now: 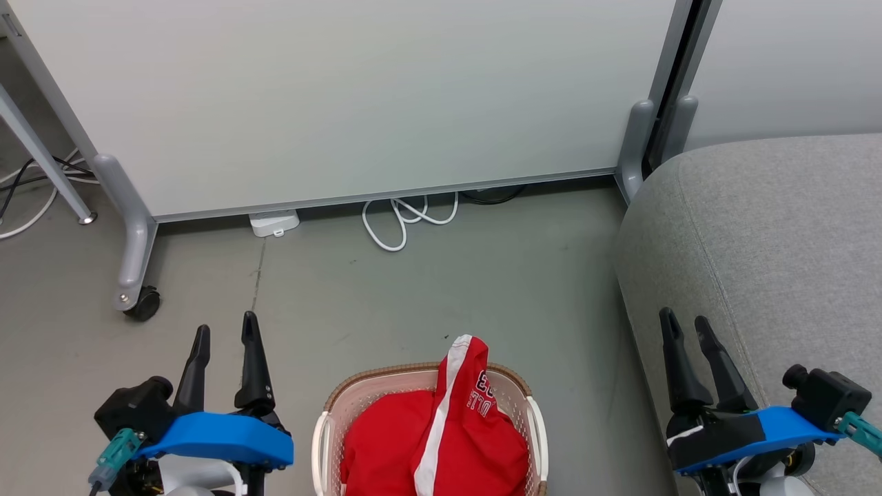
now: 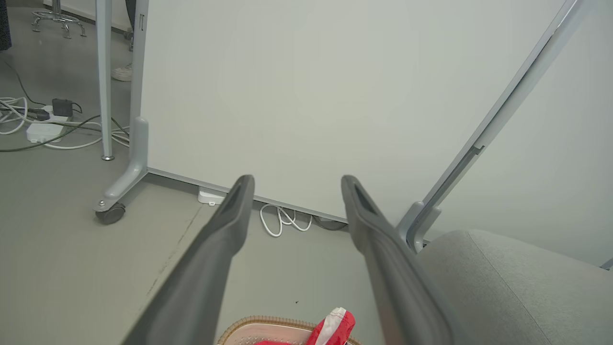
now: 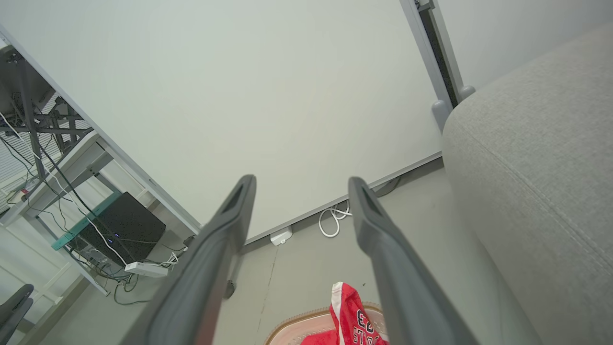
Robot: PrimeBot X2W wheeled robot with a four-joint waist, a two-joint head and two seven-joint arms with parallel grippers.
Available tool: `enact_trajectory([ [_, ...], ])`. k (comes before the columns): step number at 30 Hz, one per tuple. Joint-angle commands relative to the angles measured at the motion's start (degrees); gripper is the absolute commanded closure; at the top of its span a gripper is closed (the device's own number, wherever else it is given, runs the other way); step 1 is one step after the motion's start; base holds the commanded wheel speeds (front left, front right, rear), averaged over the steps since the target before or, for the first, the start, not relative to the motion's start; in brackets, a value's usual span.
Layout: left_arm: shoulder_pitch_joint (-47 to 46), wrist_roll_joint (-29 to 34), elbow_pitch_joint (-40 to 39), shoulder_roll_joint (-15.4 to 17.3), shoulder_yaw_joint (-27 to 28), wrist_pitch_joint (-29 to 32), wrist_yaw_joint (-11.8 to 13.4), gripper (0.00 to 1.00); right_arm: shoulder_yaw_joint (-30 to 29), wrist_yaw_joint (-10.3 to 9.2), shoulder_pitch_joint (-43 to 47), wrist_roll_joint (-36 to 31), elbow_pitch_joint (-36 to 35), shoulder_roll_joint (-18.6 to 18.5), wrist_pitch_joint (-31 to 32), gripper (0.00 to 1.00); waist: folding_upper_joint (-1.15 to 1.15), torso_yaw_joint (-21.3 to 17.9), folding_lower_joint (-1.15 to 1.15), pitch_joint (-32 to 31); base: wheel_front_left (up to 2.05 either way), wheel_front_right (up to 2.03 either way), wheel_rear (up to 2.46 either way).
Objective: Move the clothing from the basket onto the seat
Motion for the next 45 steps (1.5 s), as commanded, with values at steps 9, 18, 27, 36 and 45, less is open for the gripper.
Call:
enact_trajectory([
  [9,-1.42,6.29,-0.75,0.92,-1.54,-1.68,1.19,0.00,0.54,0.11,-1.53,-6.22,-0.63,-0.46,-1.72,0.00,0.00,0.24,0.00,0.05,0.00,0.00,0.00],
  [18,-1.29,10.53,-1.01,1.22,-2.38,-2.71,1.84,0.00,0.85,0.12,-1.59,-10.62,-0.56,-0.50,-2.80,0.00,0.00,0.36,0.00,0.05,0.00,0.00,0.00],
  [27,-1.28,14.76,-1.39,1.28,-3.29,-3.87,1.79,0.00,1.37,0.13,-1.86,-15.01,-0.62,-0.52,-3.94,0.00,0.00,0.40,0.00,0.34,0.00,0.00,0.00],
  [36,-1.38,18.08,-1.09,0.95,-3.57,-4.98,0.25,0.00,1.90,0.14,-1.81,-19.06,-0.78,-0.55,-4.99,0.00,0.00,0.57,0.00,0.68,0.00,0.00,0.00],
  [45,-1.18,21.48,-1.08,0.33,-3.27,-5.94,-1.47,0.00,2.53,0.15,-1.92,-22.56,-0.57,-0.56,-5.97,0.00,0.00,0.80,0.00,0.79,0.00,0.00,0.00],
])
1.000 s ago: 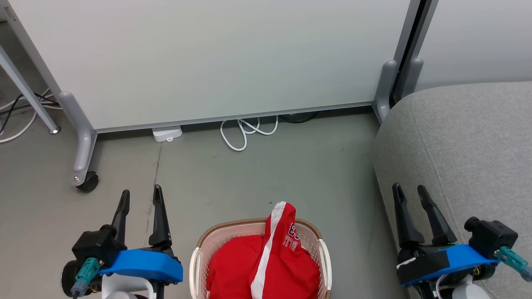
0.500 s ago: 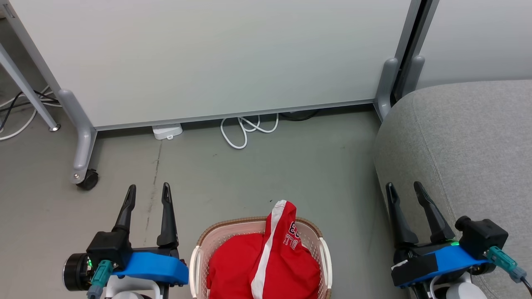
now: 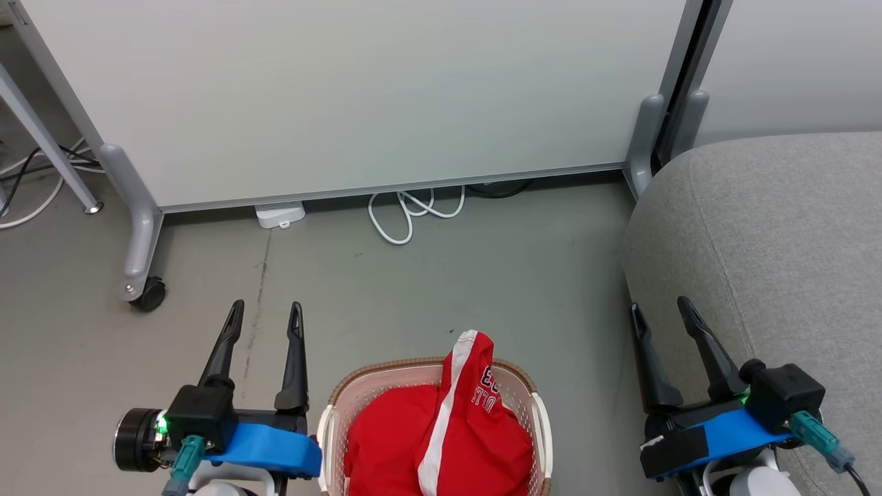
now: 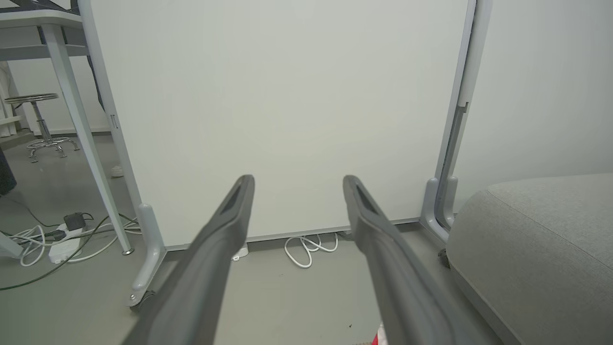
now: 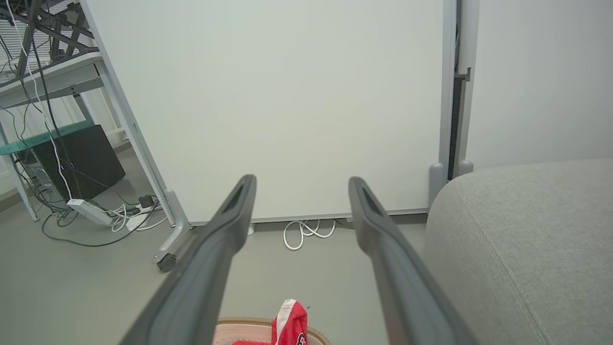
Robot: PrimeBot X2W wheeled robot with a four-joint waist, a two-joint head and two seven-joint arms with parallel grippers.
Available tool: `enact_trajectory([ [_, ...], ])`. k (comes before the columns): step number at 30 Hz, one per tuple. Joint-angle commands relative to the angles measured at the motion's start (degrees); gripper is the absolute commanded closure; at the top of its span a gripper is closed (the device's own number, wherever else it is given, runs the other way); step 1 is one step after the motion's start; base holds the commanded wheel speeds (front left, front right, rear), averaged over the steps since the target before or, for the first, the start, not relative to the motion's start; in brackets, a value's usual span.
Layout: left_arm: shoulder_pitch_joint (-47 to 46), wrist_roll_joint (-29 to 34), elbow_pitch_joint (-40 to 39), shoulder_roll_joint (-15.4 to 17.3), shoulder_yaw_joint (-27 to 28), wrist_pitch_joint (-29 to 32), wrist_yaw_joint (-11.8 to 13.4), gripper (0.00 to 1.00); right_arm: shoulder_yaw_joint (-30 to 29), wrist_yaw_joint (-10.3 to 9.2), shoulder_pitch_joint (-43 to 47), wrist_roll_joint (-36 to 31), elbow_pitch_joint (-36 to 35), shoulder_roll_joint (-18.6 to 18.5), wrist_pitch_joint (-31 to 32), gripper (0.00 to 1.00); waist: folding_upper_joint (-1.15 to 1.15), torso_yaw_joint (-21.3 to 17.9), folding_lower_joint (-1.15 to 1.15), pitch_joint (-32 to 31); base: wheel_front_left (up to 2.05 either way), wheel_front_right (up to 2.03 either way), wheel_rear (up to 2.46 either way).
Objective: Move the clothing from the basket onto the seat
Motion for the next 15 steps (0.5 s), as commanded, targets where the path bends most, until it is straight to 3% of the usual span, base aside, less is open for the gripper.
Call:
enact_trajectory([
  [1,-0.75,1.54,-0.18,0.03,0.24,-0.59,-0.30,0.00,0.30,0.13,-0.72,-1.25,-0.18,-0.37,-0.54,0.00,0.00,0.02,0.00,0.00,0.00,0.00,0.00],
  [15,-0.63,6.47,0.24,-0.85,0.69,-1.53,-1.36,0.00,1.04,0.14,-0.80,-4.77,0.36,-0.40,-1.57,0.00,0.00,0.37,0.00,0.04,0.00,0.00,0.00],
])
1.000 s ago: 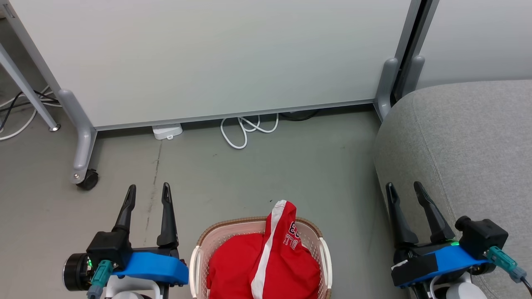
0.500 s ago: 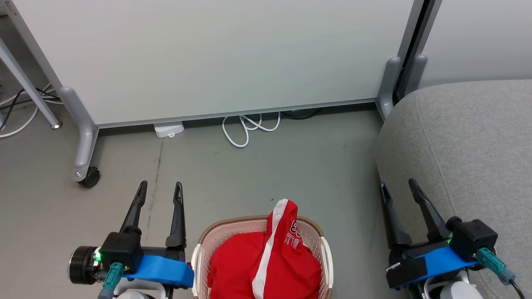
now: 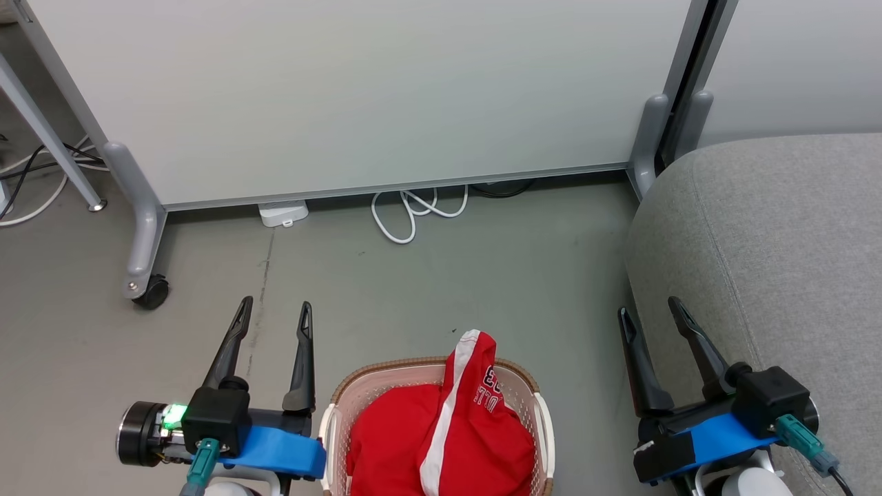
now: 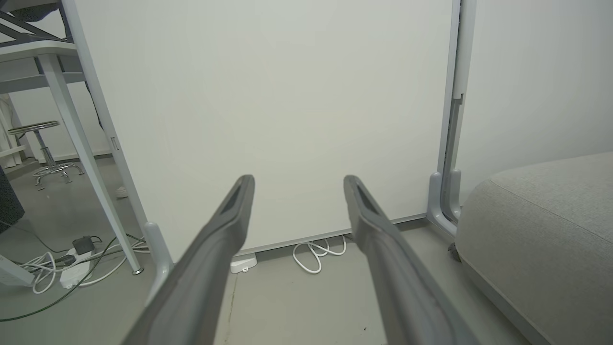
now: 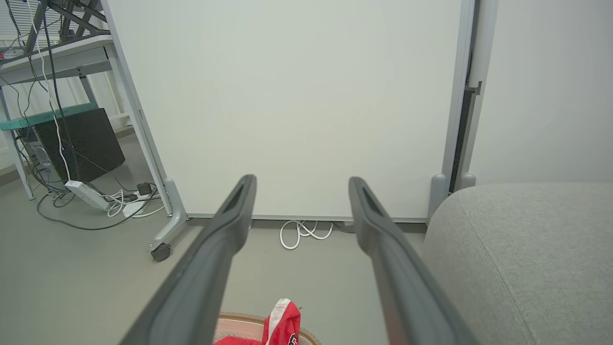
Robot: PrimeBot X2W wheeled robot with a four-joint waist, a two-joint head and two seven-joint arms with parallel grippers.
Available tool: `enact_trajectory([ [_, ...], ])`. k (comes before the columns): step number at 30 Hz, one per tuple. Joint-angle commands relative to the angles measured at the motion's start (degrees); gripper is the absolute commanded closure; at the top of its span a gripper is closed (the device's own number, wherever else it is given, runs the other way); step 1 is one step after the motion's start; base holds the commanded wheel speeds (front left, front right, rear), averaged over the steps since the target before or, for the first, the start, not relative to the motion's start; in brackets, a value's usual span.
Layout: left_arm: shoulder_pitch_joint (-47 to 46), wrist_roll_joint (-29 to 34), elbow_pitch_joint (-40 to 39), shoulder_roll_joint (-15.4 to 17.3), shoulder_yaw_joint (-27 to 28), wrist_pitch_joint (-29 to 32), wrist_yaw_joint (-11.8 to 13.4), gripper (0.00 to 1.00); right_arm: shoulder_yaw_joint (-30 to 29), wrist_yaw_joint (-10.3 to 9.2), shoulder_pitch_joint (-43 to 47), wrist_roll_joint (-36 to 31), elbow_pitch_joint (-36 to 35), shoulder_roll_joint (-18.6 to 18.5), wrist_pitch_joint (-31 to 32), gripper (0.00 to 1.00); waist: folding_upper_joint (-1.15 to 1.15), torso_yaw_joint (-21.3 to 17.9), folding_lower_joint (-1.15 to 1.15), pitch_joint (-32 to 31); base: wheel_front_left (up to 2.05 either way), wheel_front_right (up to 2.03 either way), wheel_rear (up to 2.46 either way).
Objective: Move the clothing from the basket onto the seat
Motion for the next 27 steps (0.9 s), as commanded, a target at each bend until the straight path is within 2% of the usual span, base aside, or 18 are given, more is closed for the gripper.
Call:
enact_trajectory([
  [1,-0.46,0.48,0.13,-0.09,0.30,-0.26,-0.21,0.00,0.10,0.13,-0.73,-0.28,0.16,-0.36,-0.32,0.00,0.00,-0.01,0.00,-0.03,0.00,0.00,0.00],
  [15,-1.23,1.07,0.85,-0.43,0.53,-0.21,-1.01,0.00,0.12,0.13,-0.69,-0.42,0.33,-0.35,-0.31,0.00,0.00,0.07,0.00,0.24,0.00,0.00,0.00],
  [27,-9.56,2.65,8.49,2.21,-3.84,-0.21,-4.40,0.00,-0.05,0.13,-4.38,-1.11,-1.42,-0.33,-0.28,0.00,0.00,-0.73,0.00,6.05,0.00,0.00,0.00],
])
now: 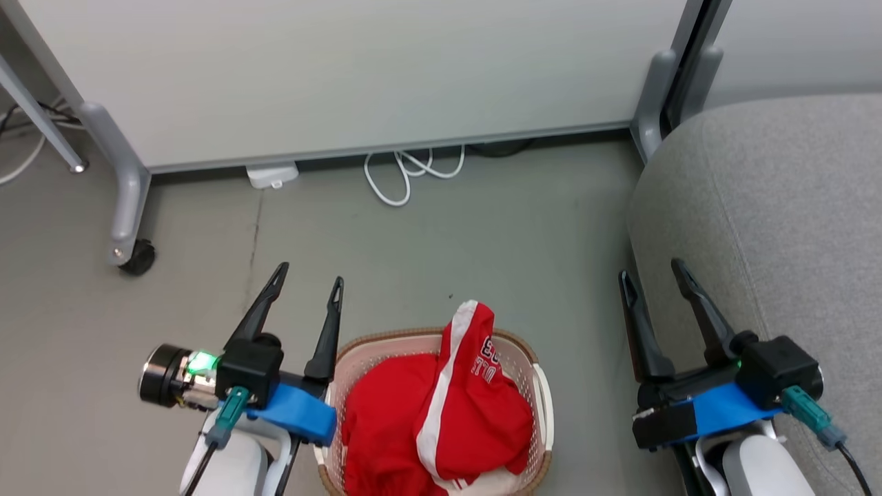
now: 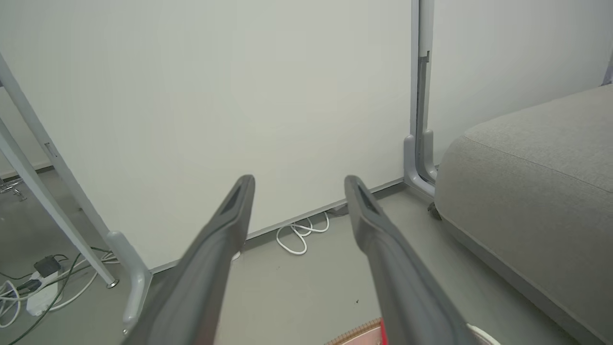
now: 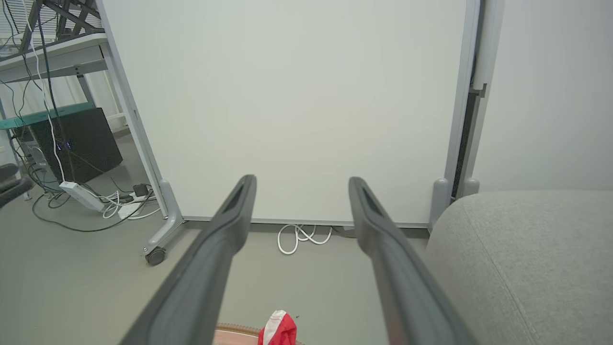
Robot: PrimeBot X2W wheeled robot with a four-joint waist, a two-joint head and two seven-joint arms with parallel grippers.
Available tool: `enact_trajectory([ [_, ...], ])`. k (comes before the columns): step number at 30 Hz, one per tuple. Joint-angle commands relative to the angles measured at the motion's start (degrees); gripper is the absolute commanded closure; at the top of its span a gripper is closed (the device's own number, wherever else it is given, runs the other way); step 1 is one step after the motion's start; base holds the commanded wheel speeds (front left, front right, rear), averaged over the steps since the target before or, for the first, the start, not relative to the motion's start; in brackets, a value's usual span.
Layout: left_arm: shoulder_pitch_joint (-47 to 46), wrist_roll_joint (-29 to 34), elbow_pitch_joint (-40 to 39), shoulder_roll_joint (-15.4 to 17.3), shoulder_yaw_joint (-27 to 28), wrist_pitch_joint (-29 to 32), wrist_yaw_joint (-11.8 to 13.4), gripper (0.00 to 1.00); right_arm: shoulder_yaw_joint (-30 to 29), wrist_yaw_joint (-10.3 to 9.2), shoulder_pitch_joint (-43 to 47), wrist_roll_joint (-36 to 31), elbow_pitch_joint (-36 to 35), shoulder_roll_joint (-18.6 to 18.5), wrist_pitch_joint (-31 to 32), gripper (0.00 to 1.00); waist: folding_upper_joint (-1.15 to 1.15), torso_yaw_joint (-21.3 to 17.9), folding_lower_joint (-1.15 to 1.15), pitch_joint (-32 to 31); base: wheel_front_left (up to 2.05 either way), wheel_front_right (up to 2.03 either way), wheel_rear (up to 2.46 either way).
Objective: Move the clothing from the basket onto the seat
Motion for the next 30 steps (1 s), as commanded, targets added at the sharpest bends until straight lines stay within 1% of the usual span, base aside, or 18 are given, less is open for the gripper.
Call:
enact_trajectory([
  [1,-2.92,0.27,1.95,0.74,-1.01,-0.15,-0.51,0.00,-0.01,0.13,-1.54,-0.55,-0.69,-0.30,-0.23,0.00,0.00,-0.61,0.00,2.67,0.00,0.00,0.00],
  [5,-6.60,0.77,6.33,1.96,-3.86,-0.14,-1.29,0.00,-0.05,0.13,-3.31,-0.89,-1.42,-0.29,-0.23,0.00,0.00,-1.61,0.00,6.11,0.00,0.00,0.00],
  [6,-6.60,0.77,6.33,1.96,-3.86,-0.14,-1.29,0.00,-0.05,0.13,-3.31,-0.89,-1.42,-0.29,-0.23,0.00,0.00,-1.61,0.00,6.11,0.00,0.00,0.00],
  [13,-13.44,1.42,15.26,4.82,-11.19,-0.15,-1.86,0.00,0.28,0.13,-6.82,-1.33,-2.74,-0.28,-0.23,0.00,0.00,-3.72,0.00,12.25,0.00,0.00,0.00],
  [25,-26.35,-0.41,32.18,8.62,-32.35,-0.14,-1.77,0.00,0.51,0.13,-12.44,-2.27,-5.17,-0.26,-0.23,0.00,0.00,-6.50,0.00,22.22,0.00,0.00,0.00],
  [30,-31.28,-1.03,41.04,8.82,-39.58,-0.14,-1.77,0.00,0.73,0.13,-14.60,-2.04,-6.46,-0.26,-0.23,0.00,0.00,-8.09,0.00,26.96,0.00,0.00,0.00],
])
